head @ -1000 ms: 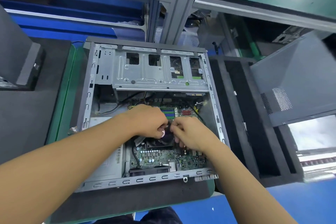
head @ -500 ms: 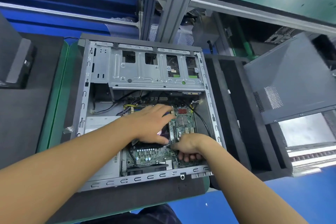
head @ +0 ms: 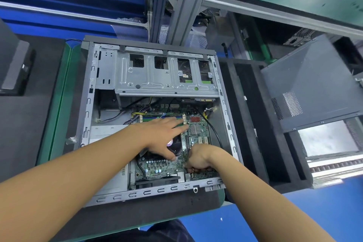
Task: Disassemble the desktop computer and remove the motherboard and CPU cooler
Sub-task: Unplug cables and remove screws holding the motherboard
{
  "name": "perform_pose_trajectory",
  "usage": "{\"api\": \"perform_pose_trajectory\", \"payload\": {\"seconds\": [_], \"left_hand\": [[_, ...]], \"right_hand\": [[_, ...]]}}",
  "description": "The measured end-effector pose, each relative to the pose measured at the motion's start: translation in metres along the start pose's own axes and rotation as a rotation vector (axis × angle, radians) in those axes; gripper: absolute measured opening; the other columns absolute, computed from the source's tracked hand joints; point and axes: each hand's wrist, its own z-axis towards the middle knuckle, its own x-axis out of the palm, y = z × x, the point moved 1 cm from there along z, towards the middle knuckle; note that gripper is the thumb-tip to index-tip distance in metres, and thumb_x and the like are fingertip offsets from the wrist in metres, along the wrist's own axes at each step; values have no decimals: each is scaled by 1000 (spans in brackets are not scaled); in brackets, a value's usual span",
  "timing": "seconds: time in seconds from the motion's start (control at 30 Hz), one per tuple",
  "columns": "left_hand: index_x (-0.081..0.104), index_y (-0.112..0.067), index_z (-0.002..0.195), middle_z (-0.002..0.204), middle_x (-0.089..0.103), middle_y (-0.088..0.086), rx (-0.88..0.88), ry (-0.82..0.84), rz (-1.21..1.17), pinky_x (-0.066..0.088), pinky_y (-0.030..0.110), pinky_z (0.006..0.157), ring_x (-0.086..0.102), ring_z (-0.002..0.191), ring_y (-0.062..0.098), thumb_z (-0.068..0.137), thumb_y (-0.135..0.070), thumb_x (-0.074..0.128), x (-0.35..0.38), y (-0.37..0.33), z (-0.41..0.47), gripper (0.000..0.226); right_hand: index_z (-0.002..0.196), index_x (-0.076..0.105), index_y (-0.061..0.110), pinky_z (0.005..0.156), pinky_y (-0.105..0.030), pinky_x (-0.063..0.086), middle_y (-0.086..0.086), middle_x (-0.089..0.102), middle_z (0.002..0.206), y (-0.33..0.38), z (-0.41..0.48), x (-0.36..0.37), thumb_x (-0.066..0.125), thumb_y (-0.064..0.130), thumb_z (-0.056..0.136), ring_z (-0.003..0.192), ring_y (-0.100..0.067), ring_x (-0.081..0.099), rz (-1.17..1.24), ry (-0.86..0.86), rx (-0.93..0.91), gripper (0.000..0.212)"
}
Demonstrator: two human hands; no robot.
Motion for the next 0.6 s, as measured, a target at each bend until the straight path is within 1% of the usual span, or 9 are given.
{"api": "perform_pose_trajectory", "payload": {"seconds": [0.07,0.13,0.2,0.27,0.33,0.4,0.47,0.53,0.6], "left_hand": [[-11,-31,156,166,-12,-3,0,-5,-1,8,45,123,-4,152,21,80,-69,62,0,0,0,113],[-12,-30,157,166,-11,-2,1,-1,-5,9,45,123,-4,152,21,80,-69,62,0,0,0,114],[-12,-29,157,166,-11,-2,2,8,-20,9,45,123,-4,153,21,80,-68,63,-1,0,0,114],[-12,-29,157,166,-12,-2,0,12,-38,10,45,123,-3,153,22,81,-67,64,-2,-1,-1,114],[-11,-29,157,166,-11,-2,0,8,-40,12,46,123,-2,153,22,81,-65,65,-3,-2,-3,114],[-11,-28,157,166,-11,-1,2,10,-35,12,45,123,-2,153,22,82,-64,65,-4,-3,-3,114],[-11,-28,157,166,-11,-1,4,10,-29,12,46,123,-1,153,22,82,-64,65,-5,-4,-4,114],[-12,-27,157,166,-11,-1,7,15,-25,12,46,123,-1,153,23,82,-65,65,-6,-4,-4,114],[-12,-28,157,166,-11,-1,5,19,-24,12,46,123,-1,153,23,81,-66,65,-6,-3,-4,114]], "right_hand": [[126,63,2,96,-36,49,-13,61,127,1,-2,-1,56,26,99,111,-28,59,-94,-64,-36,37],[132,60,5,105,-36,43,-12,55,138,2,-5,-2,54,27,100,123,-29,53,-159,-57,-81,39],[134,58,7,108,-37,40,-11,53,141,2,-8,-2,52,27,101,127,-29,50,-194,-31,-108,39],[133,59,8,107,-37,40,-11,54,140,3,-10,-4,52,28,102,127,-29,50,-202,-24,-121,38],[125,64,11,101,-34,41,-8,58,134,4,-13,-6,54,27,100,122,-27,53,-171,-17,-157,31],[103,71,20,91,-29,43,1,66,117,-1,-16,-4,56,26,99,109,-19,58,-72,12,-234,16],[89,70,21,83,-27,44,8,68,101,-8,-19,0,57,24,98,97,-13,60,-19,-12,-261,17],[86,71,19,80,-24,44,12,65,89,-16,-20,5,55,19,97,89,-11,59,19,-53,-211,19],[86,72,19,84,-26,42,14,63,87,-18,-18,8,57,18,97,91,-11,57,69,-49,-189,19]]}}
